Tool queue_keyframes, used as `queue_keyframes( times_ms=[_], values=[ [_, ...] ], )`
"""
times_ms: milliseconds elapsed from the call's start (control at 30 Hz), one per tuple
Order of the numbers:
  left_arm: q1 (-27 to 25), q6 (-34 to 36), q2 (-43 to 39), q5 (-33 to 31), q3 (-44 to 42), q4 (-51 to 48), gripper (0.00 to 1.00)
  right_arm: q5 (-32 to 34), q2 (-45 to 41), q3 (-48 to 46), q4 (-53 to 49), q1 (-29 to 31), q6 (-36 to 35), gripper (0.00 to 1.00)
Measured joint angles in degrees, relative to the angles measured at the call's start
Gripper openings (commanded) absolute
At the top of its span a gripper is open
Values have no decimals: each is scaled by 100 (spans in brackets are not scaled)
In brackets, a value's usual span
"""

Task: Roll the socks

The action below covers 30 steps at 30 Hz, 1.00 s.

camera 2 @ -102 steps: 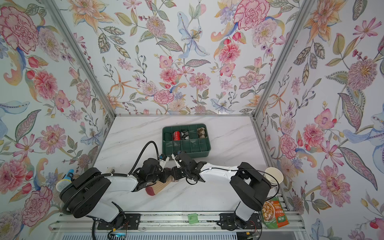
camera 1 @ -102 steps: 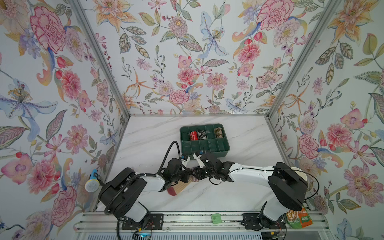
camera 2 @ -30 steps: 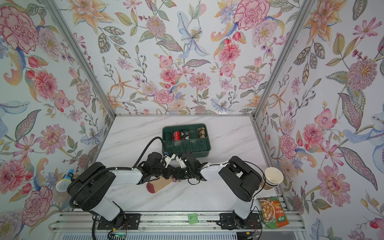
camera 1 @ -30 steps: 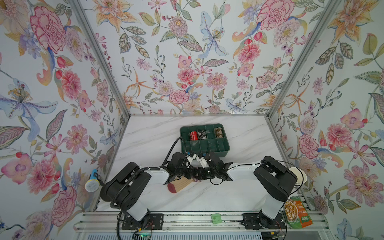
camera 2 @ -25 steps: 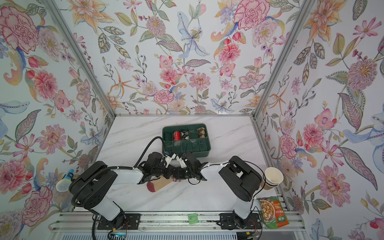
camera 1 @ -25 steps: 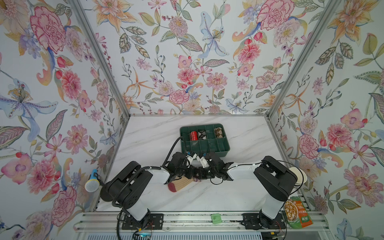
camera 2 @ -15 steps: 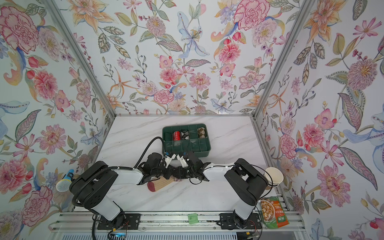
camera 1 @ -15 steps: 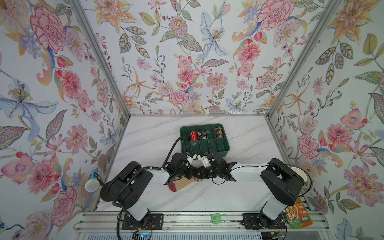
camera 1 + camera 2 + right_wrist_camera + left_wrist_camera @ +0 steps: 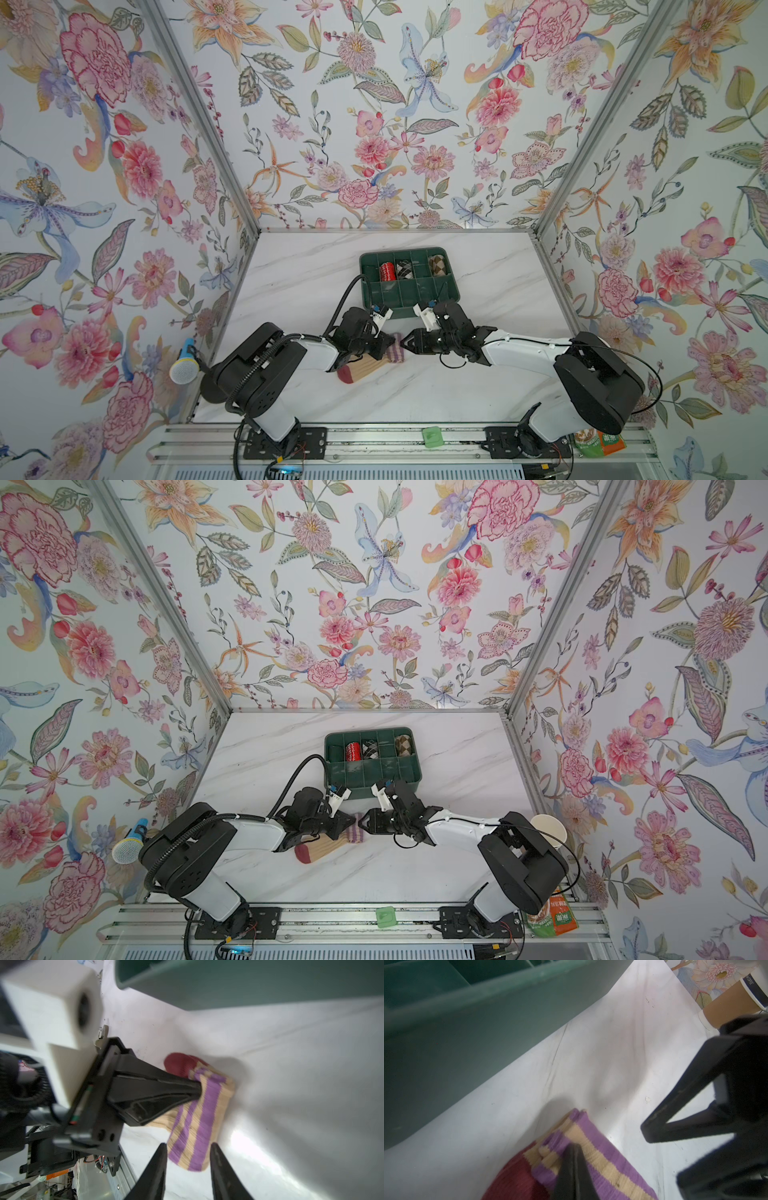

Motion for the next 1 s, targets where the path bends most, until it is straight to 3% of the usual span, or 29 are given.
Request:
queue_keyframes(
  times_ms=[367, 1000],
  values=[
    [-4, -44, 0, 0, -116, 186, 0, -175, 229, -468, 688, 68, 577, 37],
    [-4, -90, -4, 2, -177, 273, 0, -326, 903, -393, 1561, 157, 807, 37]
  ],
)
